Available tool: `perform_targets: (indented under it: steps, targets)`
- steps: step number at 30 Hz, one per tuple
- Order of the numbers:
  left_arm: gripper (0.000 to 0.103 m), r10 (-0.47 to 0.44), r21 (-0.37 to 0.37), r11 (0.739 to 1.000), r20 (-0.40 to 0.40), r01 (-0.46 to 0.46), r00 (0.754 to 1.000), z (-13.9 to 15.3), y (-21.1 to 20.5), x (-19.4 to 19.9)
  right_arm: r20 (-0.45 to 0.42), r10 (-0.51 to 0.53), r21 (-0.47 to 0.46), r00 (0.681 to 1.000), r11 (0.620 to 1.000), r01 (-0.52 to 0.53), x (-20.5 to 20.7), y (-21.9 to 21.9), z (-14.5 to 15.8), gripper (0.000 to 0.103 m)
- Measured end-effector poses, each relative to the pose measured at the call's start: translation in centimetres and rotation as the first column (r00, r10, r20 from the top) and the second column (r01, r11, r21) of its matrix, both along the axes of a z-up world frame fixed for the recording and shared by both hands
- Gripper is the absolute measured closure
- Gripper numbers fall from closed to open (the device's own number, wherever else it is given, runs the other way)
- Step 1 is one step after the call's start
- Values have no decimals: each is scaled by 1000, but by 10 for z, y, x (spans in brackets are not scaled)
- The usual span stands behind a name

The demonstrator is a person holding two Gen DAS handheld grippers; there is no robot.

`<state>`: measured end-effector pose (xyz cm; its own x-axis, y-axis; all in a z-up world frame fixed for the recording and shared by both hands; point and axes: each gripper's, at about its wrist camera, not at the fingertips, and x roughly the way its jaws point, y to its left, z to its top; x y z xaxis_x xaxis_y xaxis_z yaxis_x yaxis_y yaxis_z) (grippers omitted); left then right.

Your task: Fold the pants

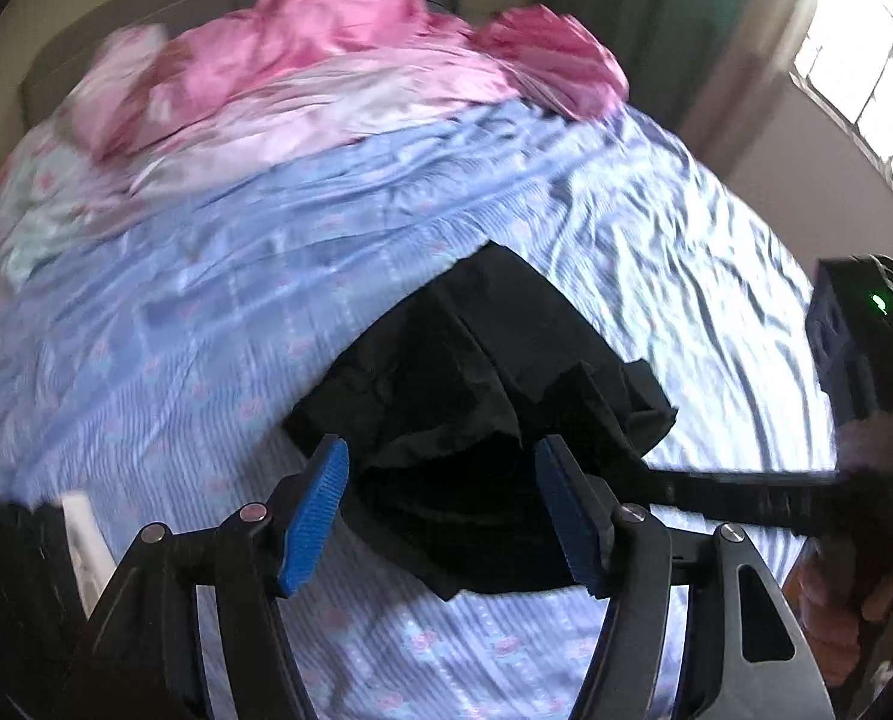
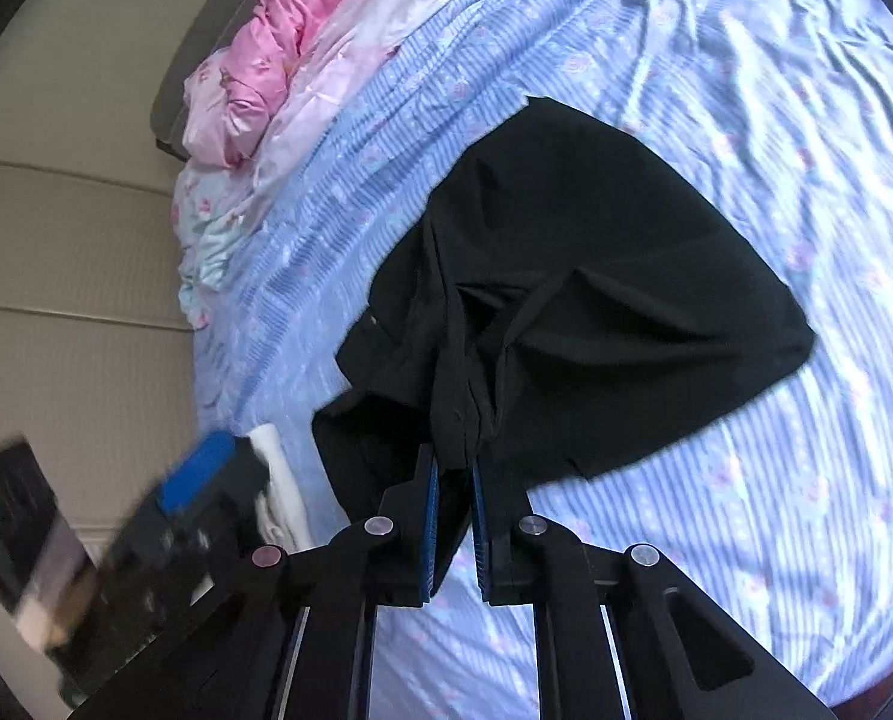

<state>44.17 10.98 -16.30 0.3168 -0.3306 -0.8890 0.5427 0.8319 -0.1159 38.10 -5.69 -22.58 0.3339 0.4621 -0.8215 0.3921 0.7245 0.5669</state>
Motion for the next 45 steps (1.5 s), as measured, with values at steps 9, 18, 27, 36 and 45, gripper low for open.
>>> perform_targets:
  steps: [9, 18, 27, 36, 45]
  targets:
    - [39, -188, 83, 978, -56, 192, 981, -20, -42, 5, -136, -4, 2, 991, 1000, 5, -42, 21, -45, 91]
    - [32, -243, 94, 962, -129, 256, 961, -54, -86, 3, -148, 14, -7, 989, 1000, -16, -52, 32, -61, 91]
    - [70, -224, 261, 931, -148, 256, 963, -102, -93, 3, -182, -39, 6, 983, 999, 40, -67, 21, -72, 91]
    - [96, -36, 166, 985, -9, 37, 999, -57, -37, 50, -211, -19, 16, 977, 1000, 23, -66, 39, -80, 91]
    - [43, 144, 248, 959, -1, -139, 990, -73, 5, 84, -228, -118, -47, 966, 993, 110, -74, 11, -41, 38]
